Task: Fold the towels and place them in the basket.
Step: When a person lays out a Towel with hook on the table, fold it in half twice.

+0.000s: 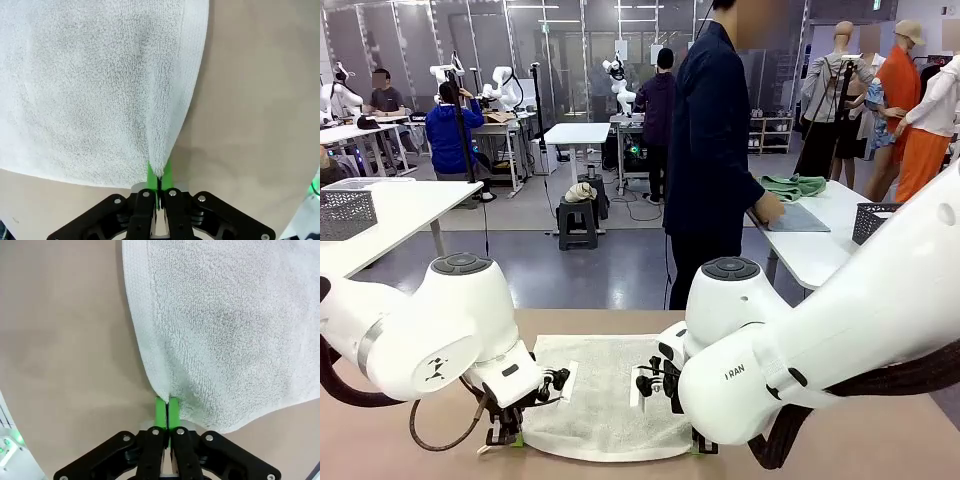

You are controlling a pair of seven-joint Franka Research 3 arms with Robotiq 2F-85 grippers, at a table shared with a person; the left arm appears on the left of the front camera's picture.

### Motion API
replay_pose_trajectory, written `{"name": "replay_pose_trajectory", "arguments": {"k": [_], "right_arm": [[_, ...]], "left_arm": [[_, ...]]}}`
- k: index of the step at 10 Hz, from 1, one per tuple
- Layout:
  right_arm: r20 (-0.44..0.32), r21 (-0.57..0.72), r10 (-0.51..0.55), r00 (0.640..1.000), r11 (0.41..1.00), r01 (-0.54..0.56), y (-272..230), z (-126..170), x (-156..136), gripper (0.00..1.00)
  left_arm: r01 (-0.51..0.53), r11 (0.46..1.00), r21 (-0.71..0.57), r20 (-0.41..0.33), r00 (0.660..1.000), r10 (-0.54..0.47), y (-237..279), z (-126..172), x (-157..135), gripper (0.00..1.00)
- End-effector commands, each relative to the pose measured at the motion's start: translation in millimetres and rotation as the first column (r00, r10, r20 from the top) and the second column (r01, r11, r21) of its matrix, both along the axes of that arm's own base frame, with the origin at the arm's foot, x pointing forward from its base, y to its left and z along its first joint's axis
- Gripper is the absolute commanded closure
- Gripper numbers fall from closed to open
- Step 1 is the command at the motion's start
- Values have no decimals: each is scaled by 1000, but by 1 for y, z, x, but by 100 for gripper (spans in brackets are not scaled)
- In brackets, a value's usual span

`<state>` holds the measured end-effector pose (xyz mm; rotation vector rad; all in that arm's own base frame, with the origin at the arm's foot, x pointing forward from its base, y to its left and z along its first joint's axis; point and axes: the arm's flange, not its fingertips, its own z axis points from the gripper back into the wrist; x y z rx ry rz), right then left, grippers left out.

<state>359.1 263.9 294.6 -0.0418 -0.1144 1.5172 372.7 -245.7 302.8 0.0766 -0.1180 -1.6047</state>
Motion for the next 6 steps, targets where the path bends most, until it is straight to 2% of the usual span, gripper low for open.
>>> {"name": "replay_pose_trajectory", "arguments": {"k": [1,3,6], "right_arm": [[-9,-26,11,1000,1000,-11,5,0,-1,100],[-25,-43,8,1000,999,-9,8,20,-5,100],[20,-60,-1,1000,998,2,9,66,-1,100]], "left_arm": [[31,999,20,-18,999,-30,-3,7,5,100],[44,999,5,-17,999,-44,-7,25,3,100],[3,1000,26,-16,1000,-3,-13,64,6,100]]}}
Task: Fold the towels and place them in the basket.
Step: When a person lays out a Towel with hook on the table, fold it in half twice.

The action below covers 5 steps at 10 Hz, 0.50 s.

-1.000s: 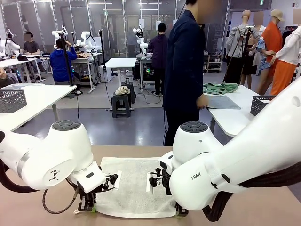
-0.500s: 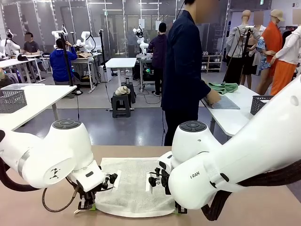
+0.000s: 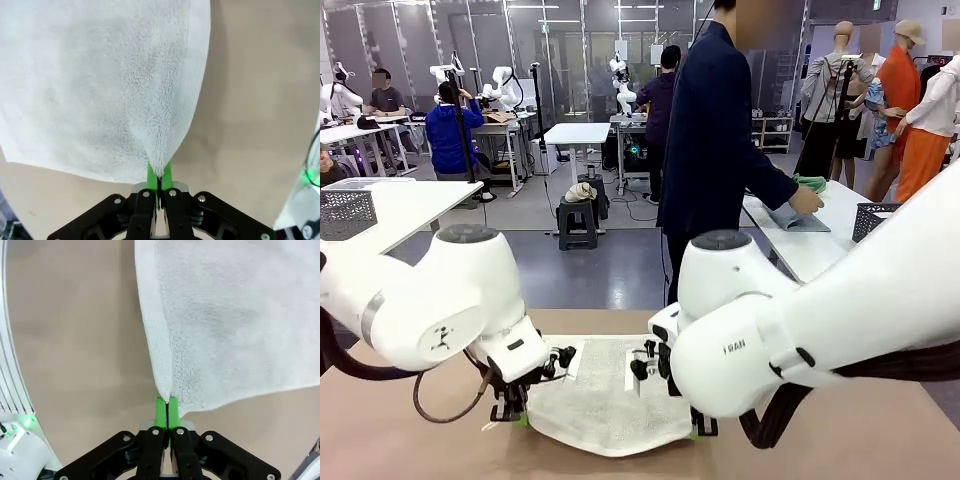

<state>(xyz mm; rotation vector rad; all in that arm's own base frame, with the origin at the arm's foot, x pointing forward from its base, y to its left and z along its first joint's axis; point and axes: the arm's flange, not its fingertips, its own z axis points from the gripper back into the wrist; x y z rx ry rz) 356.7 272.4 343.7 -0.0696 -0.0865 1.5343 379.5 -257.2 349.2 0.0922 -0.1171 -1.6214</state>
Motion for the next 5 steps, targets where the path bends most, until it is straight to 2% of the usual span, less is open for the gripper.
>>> {"name": "replay_pose_trajectory", "arguments": {"k": [1,3,5], "right_arm": [[42,-40,-32,999,999,33,1,30,5,100],[76,-42,-28,997,999,32,2,53,14,100],[77,-35,-19,997,999,21,6,58,17,100]], "left_arm": [[-27,999,28,-13,1000,28,-2,27,2,100],[-46,998,35,10,999,45,2,44,6,100],[-46,998,32,5,999,46,4,49,7,100]]}}
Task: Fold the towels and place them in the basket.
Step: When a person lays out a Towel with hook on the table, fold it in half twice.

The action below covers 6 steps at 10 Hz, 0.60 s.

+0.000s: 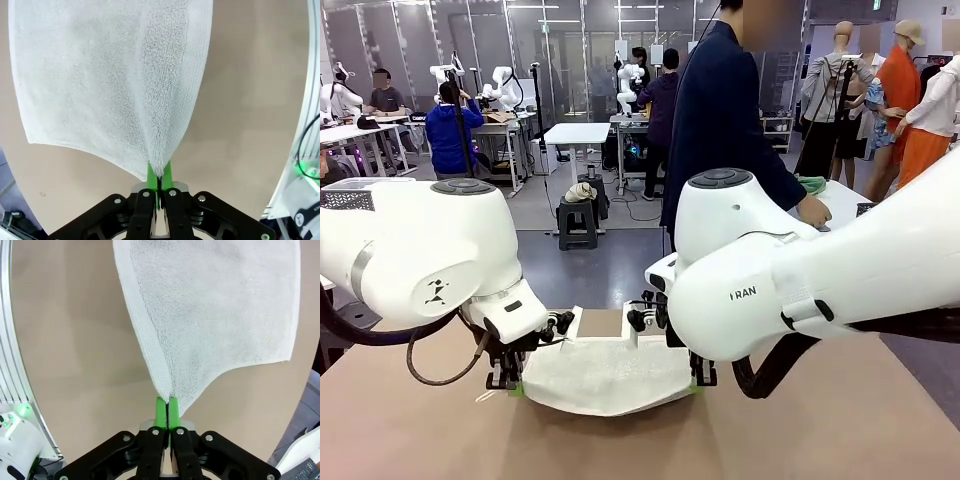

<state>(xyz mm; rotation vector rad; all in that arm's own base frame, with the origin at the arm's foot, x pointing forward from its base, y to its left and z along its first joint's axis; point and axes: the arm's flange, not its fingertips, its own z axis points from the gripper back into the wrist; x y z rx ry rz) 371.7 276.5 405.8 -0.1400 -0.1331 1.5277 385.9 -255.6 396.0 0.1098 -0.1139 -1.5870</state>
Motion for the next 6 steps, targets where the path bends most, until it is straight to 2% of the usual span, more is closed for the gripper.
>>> {"name": "replay_pose_trajectory", "arguments": {"k": [1,2,5,6], "right_arm": [[1,-26,-23,1000,999,23,2,-9,1,100],[0,0,0,1000,1000,0,0,0,0,100],[0,0,0,1000,1000,0,0,0,0,100],[-3,-2,1,1000,1000,-1,0,-2,0,98]], "left_arm": [[0,1000,16,-23,1000,1,3,2,-1,100],[0,1000,0,0,1000,0,0,0,0,100],[0,1000,0,0,1000,0,0,0,0,100],[-1,1000,2,-4,1000,1,0,0,0,97]]}}
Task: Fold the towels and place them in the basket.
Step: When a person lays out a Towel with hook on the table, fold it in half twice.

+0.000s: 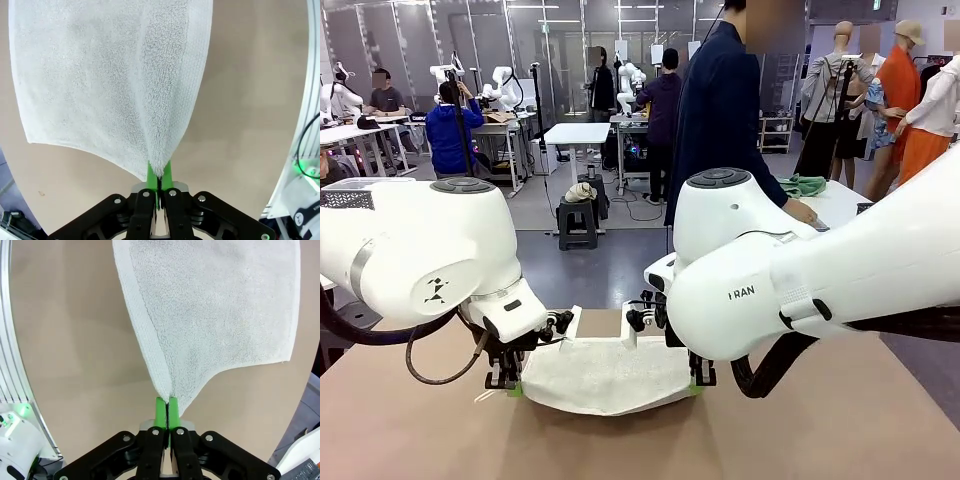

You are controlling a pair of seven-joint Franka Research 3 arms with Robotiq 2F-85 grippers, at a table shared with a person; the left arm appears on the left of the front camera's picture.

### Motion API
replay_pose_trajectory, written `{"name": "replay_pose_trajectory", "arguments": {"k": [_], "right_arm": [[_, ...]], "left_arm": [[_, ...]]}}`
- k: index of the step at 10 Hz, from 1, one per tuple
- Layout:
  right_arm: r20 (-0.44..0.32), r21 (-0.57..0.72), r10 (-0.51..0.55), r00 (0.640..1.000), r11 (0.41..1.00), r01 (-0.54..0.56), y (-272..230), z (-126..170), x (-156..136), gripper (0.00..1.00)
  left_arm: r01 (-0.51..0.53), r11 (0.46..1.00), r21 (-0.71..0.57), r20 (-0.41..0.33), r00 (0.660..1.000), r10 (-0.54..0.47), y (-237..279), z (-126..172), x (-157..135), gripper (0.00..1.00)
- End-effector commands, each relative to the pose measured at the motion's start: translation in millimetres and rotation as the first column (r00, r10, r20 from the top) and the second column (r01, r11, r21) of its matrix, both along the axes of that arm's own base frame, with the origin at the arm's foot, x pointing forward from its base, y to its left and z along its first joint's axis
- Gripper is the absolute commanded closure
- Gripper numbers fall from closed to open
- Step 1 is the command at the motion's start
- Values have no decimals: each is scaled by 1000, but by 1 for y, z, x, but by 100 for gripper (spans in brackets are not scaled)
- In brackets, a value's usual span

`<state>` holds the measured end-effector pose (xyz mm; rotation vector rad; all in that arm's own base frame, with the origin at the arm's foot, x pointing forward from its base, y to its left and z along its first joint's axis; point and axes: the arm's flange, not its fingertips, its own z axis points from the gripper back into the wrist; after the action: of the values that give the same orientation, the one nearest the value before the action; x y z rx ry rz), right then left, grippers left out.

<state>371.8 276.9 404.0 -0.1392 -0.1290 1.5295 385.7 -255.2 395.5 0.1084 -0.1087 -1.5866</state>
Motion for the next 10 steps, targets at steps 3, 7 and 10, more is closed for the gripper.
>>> {"name": "replay_pose_trajectory", "arguments": {"k": [3,7,10], "right_arm": [[-7,4,25,1000,1000,-25,-7,-13,47,98],[-5,18,61,998,998,-60,-4,-13,97,98],[7,30,73,997,997,-73,1,-25,144,98]], "left_arm": [[3,1000,9,-43,999,-3,-5,-5,49,97],[-26,1000,4,-75,997,26,-7,-15,109,97],[-49,998,31,-75,996,52,-5,-21,155,97]]}}
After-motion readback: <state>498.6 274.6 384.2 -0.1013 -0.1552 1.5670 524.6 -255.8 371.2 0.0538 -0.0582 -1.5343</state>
